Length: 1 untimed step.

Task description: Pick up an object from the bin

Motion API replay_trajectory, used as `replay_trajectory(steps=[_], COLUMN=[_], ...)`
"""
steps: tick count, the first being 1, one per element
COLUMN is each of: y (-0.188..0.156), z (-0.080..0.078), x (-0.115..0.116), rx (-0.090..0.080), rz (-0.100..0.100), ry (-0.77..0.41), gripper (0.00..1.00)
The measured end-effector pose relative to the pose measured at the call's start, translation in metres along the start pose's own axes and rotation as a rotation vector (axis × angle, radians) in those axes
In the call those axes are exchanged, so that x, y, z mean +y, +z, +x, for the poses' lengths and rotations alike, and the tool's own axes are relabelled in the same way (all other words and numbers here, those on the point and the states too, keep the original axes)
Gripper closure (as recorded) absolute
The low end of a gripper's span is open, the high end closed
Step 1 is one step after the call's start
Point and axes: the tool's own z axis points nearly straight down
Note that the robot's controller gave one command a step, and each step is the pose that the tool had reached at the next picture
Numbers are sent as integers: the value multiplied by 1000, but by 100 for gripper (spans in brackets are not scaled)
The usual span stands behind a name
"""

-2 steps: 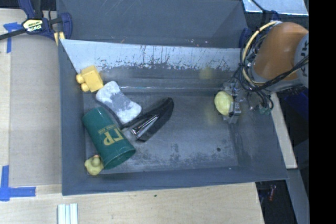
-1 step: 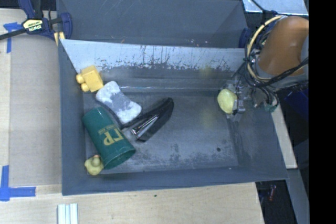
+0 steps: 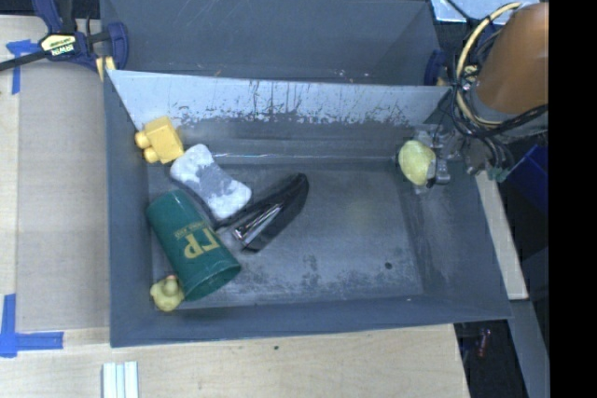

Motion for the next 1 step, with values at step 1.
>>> replay_trajectory(steps=[1], y=[-17], z=[0], x=[0], rx=[-1], rz=[0], ry=[0], gripper=[100])
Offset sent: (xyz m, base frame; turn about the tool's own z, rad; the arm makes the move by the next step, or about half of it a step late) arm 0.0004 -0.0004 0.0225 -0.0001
